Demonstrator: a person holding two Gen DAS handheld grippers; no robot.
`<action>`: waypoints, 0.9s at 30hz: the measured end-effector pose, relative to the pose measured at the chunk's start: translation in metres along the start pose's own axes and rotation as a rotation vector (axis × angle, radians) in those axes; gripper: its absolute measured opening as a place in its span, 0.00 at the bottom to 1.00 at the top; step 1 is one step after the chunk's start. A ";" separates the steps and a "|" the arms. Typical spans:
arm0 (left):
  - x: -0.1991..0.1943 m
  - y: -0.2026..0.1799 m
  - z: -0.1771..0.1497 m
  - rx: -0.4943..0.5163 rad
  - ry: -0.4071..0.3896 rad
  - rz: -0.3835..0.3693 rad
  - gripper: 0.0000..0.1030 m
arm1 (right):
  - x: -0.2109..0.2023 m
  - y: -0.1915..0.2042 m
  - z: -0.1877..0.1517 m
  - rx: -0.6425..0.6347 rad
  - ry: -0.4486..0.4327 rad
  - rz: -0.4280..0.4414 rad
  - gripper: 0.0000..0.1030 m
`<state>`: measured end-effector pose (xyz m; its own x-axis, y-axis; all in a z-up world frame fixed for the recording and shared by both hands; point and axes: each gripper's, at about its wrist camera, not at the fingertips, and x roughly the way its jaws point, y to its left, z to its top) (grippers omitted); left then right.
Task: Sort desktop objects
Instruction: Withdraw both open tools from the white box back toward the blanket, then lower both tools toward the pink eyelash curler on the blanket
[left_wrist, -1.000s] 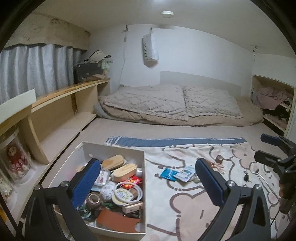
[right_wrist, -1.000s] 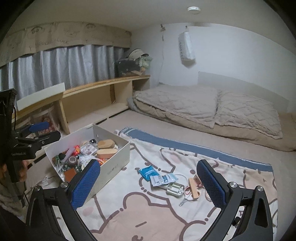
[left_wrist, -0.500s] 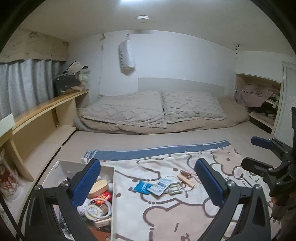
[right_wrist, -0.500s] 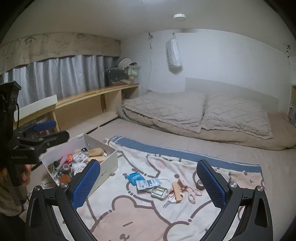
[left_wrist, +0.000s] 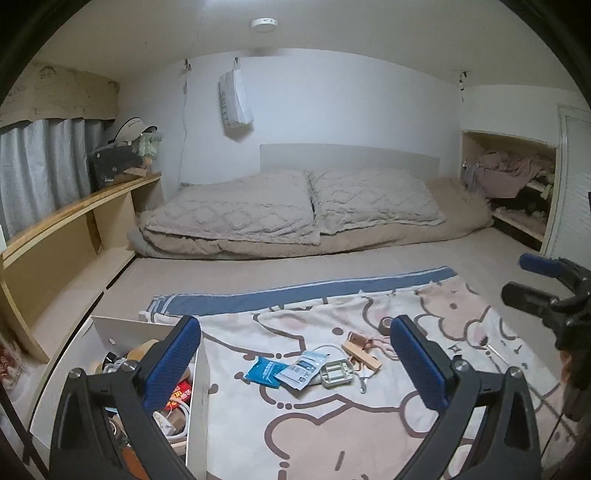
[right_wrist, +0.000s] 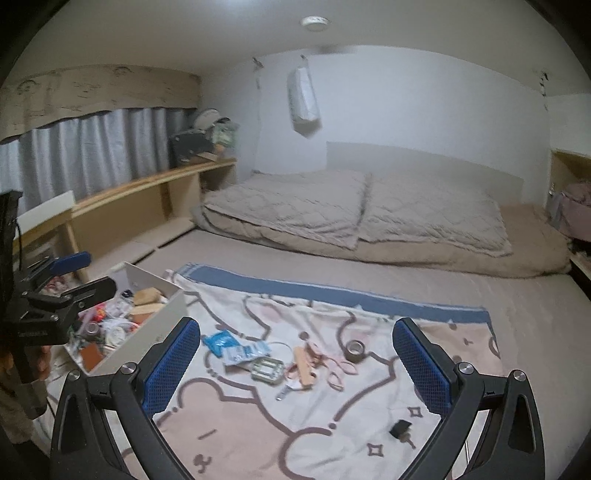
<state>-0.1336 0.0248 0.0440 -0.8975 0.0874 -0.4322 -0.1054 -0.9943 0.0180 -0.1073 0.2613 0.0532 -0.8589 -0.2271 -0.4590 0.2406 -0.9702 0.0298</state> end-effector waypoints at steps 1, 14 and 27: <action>0.006 0.001 -0.002 -0.004 -0.001 0.003 1.00 | 0.004 -0.003 -0.002 0.002 0.008 -0.004 1.00; 0.067 -0.005 -0.027 -0.044 0.096 -0.048 1.00 | 0.066 -0.055 -0.039 0.050 0.123 -0.106 1.00; 0.109 -0.011 -0.060 -0.052 0.218 -0.076 1.00 | 0.161 -0.083 -0.071 0.200 0.335 -0.094 1.00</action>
<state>-0.2040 0.0411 -0.0576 -0.7734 0.1527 -0.6152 -0.1421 -0.9876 -0.0666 -0.2333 0.3117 -0.0857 -0.6700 -0.1288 -0.7311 0.0470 -0.9902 0.1314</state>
